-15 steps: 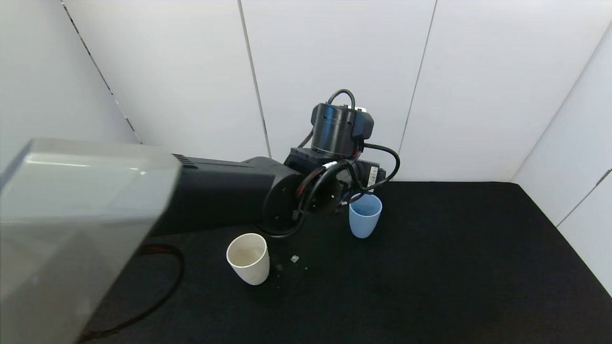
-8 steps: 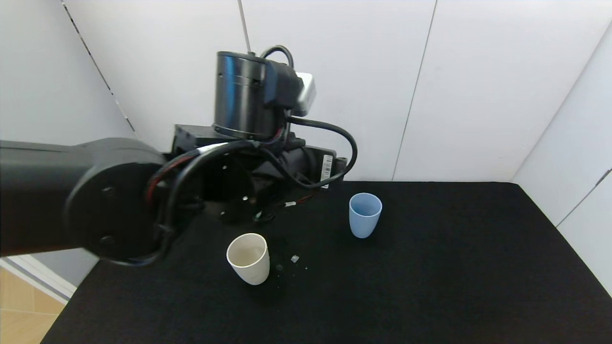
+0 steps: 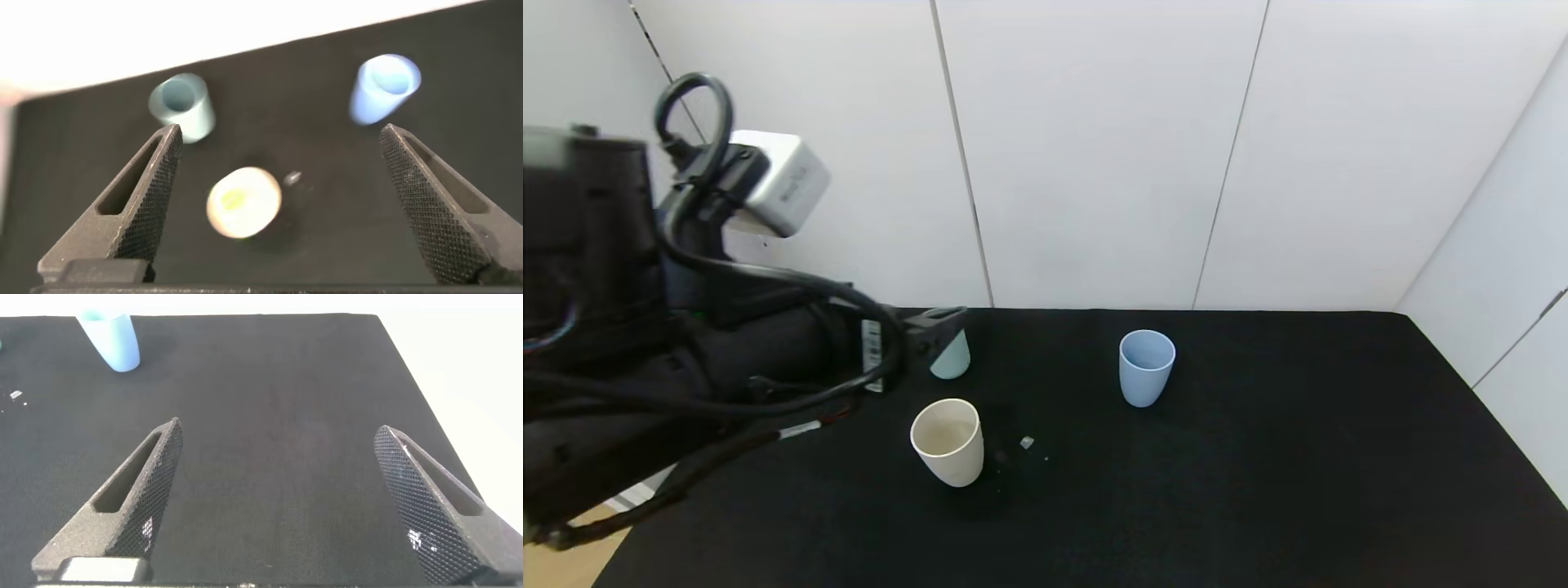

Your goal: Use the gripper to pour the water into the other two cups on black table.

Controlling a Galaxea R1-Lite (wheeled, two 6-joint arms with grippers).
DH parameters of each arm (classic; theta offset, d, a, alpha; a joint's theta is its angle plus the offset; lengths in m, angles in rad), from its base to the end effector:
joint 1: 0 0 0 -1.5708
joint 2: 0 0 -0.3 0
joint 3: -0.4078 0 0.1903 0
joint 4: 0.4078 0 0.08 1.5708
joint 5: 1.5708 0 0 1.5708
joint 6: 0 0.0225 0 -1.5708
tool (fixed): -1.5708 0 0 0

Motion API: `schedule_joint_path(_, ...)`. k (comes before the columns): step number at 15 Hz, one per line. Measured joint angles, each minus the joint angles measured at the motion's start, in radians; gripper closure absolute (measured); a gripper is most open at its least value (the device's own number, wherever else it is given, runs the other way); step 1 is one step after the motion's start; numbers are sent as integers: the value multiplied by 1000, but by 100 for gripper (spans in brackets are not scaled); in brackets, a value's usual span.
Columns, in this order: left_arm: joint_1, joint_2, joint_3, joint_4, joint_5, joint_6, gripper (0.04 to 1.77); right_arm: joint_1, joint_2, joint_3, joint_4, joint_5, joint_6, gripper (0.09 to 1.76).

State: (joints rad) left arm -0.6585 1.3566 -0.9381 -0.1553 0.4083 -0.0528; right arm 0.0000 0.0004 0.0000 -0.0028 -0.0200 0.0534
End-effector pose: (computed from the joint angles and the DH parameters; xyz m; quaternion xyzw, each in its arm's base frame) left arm 0.1824 -0.1298 0.2649 0.0407 0.1162 -0.1207 0.9850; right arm -0.0228 -0.0004 0.0758 0.0267 -0.0015 -0.0100 0.9996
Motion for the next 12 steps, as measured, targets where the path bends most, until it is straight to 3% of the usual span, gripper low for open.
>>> schedule_joint_path(2, 115, -98, 84, 0, -105, 14, 10, 0, 0, 0, 0, 0, 0, 14)
schedule_joint_path(4, 263, -198, 163, -2, -257, 57, 9, 0, 0, 0, 0, 0, 0, 14)
schedule_joint_path(6, 404, -302, 249, -3, -370, 92, 9, 0, 0, 0, 0, 0, 0, 14)
schedule_joint_path(9, 565, -467, 397, -1, -478, 108, 9, 0, 0, 0, 0, 0, 0, 14)
schedule_joint_path(12, 657, -666, 530, 18, -563, 109, 9, 0, 0, 0, 0, 0, 0, 14)
